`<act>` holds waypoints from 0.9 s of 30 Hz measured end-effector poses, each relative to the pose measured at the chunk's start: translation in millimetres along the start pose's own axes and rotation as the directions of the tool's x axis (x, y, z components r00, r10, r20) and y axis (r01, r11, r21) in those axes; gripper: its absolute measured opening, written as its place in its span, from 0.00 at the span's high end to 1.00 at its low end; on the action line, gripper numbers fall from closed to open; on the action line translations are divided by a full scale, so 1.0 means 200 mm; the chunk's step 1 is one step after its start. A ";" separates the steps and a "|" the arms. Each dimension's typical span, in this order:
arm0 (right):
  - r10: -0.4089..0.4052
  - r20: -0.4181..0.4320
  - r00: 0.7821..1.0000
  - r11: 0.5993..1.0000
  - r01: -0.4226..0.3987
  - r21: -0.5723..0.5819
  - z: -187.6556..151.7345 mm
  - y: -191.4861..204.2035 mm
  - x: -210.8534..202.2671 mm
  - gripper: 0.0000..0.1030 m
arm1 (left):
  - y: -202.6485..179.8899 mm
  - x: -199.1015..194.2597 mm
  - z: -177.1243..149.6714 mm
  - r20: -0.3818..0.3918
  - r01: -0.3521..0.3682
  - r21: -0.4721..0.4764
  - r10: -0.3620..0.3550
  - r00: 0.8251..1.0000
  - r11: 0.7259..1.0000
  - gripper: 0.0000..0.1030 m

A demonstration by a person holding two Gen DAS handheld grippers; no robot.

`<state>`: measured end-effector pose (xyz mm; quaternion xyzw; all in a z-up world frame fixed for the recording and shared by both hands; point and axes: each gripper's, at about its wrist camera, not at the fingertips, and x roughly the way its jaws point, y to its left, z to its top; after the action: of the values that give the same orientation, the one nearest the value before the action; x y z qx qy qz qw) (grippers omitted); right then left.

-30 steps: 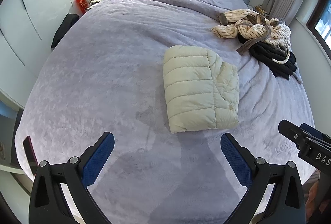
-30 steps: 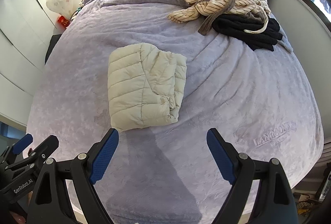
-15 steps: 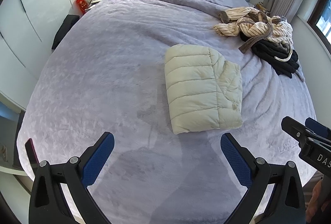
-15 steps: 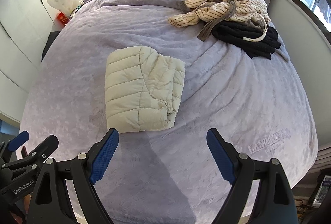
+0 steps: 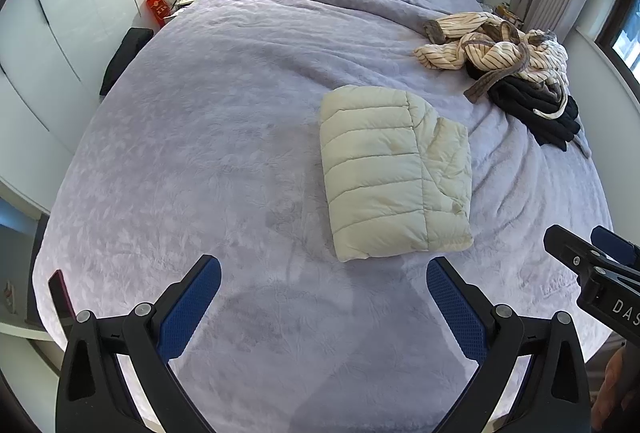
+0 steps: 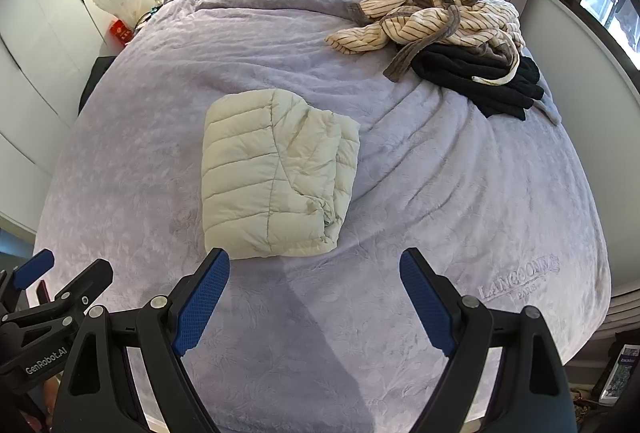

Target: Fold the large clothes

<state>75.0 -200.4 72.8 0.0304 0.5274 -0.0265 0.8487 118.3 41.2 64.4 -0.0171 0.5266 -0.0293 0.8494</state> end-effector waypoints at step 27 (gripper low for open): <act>0.001 -0.003 1.000 1.000 -0.001 -0.001 0.00 0.00 0.00 0.14 | 0.01 0.02 0.01 -0.002 -0.004 0.000 0.004 1.000 1.000 0.00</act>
<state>76.2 -200.8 72.4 0.0301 0.5285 -0.0258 0.8480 121.9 43.0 61.2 -0.0158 0.5273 -0.0276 0.8491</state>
